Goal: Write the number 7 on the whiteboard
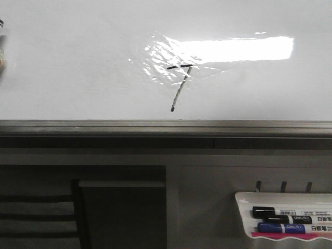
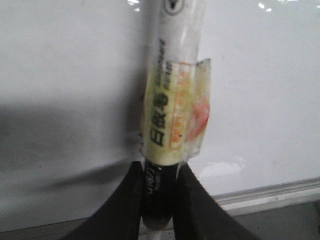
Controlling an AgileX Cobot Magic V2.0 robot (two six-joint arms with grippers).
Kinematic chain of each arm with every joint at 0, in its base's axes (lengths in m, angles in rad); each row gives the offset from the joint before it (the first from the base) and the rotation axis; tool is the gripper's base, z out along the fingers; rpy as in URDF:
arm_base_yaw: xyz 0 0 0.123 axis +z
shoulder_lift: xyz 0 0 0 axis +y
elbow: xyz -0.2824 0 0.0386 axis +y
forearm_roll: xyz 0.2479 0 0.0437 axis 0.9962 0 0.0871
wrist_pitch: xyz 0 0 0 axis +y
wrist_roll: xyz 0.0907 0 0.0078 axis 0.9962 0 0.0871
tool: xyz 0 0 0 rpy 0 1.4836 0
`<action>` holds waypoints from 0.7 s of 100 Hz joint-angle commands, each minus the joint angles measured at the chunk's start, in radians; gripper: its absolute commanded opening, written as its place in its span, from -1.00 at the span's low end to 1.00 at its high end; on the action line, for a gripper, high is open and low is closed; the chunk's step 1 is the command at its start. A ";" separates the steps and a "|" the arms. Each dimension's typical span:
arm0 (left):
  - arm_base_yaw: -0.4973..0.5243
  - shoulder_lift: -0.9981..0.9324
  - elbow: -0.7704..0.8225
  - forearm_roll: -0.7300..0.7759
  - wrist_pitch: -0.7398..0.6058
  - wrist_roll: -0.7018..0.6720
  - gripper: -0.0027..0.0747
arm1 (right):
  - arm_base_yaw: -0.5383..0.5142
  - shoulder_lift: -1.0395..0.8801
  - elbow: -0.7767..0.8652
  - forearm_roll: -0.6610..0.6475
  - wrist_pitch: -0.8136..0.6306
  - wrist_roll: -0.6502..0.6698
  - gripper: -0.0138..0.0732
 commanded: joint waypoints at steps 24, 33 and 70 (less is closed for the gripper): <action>-0.008 -0.023 -0.032 -0.018 -0.091 -0.010 -0.98 | -0.006 -0.018 -0.026 0.002 -0.051 0.005 0.13; -0.008 -0.023 -0.032 -0.018 -0.091 -0.010 -0.98 | -0.006 -0.018 -0.026 0.002 -0.051 0.005 0.13; -0.008 -0.023 -0.032 -0.038 -0.113 -0.010 -0.98 | -0.006 -0.018 -0.026 0.002 -0.055 0.005 0.13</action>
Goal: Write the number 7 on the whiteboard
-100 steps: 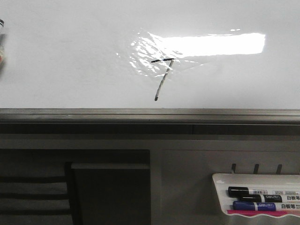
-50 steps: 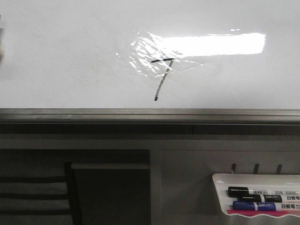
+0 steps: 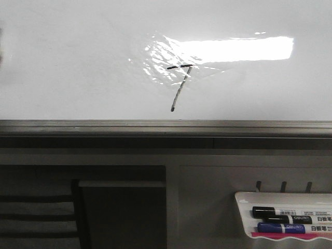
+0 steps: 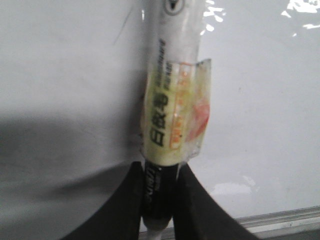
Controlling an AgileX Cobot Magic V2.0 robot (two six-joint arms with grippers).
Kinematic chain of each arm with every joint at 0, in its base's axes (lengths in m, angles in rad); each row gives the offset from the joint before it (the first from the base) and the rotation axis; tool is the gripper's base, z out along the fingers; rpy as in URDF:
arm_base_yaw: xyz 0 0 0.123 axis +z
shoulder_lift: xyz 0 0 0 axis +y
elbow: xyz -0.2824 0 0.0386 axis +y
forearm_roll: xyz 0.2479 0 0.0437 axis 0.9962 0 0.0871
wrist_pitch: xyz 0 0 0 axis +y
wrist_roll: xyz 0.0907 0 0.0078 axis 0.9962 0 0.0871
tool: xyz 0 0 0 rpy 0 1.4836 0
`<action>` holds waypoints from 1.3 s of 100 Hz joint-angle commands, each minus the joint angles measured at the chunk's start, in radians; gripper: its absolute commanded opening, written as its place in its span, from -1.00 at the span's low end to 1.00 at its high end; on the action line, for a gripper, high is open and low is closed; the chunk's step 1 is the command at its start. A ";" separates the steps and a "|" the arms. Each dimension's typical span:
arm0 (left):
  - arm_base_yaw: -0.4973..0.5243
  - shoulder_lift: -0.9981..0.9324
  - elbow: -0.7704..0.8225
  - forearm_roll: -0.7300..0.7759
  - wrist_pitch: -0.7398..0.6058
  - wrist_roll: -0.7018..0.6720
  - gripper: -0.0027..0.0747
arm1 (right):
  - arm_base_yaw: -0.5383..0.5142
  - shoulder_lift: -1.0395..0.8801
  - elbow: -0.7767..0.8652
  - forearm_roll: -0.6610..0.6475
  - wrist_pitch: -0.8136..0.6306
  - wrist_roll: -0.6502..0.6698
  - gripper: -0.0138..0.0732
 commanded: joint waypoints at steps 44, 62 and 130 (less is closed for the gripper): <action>-0.008 -0.023 -0.032 -0.029 -0.055 -0.010 -0.11 | -0.006 -0.018 -0.026 -0.004 -0.055 0.003 0.13; -0.003 -0.061 -0.071 -0.020 -0.004 -0.010 -0.12 | -0.006 -0.041 -0.028 -0.059 -0.025 0.020 0.13; -0.003 -0.739 0.010 0.105 0.203 -0.008 -0.12 | -0.068 -0.490 0.394 -0.393 -0.412 0.717 0.13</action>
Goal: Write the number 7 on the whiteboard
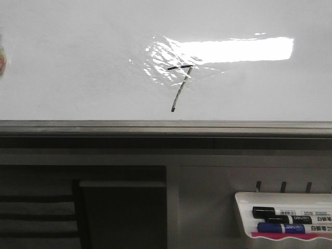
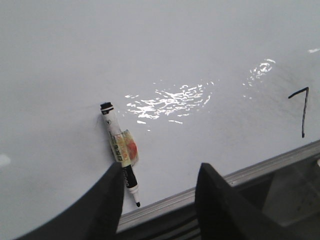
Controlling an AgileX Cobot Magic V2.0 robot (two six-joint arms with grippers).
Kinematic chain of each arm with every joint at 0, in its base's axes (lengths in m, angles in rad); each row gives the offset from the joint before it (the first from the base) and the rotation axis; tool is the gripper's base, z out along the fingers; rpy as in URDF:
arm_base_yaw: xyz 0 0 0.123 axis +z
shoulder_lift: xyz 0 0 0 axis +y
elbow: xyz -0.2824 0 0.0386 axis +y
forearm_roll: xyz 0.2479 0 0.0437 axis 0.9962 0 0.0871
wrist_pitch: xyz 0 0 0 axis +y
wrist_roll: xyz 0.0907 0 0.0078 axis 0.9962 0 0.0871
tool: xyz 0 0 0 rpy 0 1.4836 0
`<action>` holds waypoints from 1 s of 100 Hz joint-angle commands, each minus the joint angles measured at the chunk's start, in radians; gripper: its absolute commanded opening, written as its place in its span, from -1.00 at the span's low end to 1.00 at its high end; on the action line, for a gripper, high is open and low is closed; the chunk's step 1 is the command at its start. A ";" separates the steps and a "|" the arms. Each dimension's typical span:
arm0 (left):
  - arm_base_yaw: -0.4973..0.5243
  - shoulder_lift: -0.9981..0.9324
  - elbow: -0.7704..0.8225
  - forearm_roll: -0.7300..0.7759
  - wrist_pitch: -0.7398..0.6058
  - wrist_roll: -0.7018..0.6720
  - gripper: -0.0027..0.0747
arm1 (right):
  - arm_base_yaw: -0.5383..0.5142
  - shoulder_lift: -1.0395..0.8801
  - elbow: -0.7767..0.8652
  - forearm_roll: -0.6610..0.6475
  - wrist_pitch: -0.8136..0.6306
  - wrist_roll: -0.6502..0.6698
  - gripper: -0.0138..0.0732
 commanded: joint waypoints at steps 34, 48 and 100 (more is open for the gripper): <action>-0.003 -0.191 0.374 -0.103 -0.656 -0.008 -0.15 | -0.004 -0.187 0.294 -0.017 -0.385 0.050 -0.44; -0.003 -0.187 0.418 -0.103 -0.706 -0.008 -0.46 | -0.004 -0.187 0.298 -0.017 -0.383 0.050 -0.84; -0.003 -0.187 0.422 -0.103 -0.703 -0.008 -0.98 | -0.004 -0.185 0.298 -0.022 -0.335 0.050 -0.85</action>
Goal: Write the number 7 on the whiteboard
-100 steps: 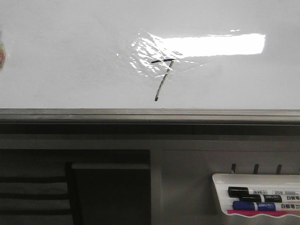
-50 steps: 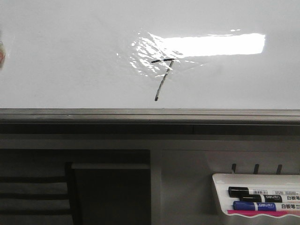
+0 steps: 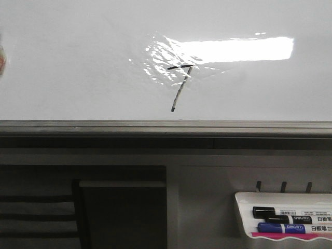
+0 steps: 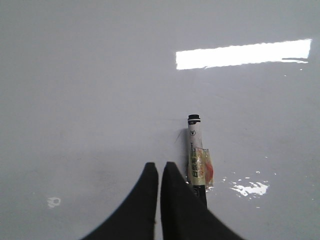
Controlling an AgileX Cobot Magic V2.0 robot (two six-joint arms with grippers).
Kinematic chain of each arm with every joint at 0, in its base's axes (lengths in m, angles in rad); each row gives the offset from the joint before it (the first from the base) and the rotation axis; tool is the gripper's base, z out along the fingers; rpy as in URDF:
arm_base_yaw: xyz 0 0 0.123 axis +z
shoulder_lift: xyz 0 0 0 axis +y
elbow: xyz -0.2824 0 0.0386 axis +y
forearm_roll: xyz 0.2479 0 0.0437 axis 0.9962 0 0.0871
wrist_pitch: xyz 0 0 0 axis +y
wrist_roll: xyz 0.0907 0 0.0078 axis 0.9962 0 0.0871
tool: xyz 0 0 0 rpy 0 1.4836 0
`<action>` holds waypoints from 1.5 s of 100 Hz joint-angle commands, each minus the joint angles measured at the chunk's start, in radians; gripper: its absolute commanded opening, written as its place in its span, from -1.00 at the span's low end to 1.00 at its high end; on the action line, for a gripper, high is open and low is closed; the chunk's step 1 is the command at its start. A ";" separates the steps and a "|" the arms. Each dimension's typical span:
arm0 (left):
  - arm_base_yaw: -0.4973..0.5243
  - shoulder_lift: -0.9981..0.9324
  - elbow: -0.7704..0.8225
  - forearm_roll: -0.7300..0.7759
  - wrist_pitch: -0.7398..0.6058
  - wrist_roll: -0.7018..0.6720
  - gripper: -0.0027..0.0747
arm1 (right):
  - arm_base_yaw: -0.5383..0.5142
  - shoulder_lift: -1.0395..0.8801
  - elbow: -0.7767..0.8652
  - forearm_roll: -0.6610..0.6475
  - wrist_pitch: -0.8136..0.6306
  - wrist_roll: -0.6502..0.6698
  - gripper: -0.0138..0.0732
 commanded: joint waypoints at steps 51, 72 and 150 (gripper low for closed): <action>-0.013 -0.310 0.146 -0.012 -0.076 -0.007 -0.98 | -0.004 0.005 -0.024 -0.018 -0.066 -0.002 -0.85; -0.013 -0.440 0.267 0.147 -0.078 -0.170 -0.98 | -0.004 0.005 -0.024 -0.018 -0.066 -0.002 -0.85; -0.013 -0.457 0.392 0.501 -0.119 -0.600 -0.98 | -0.004 0.005 -0.024 -0.018 -0.066 -0.002 -0.85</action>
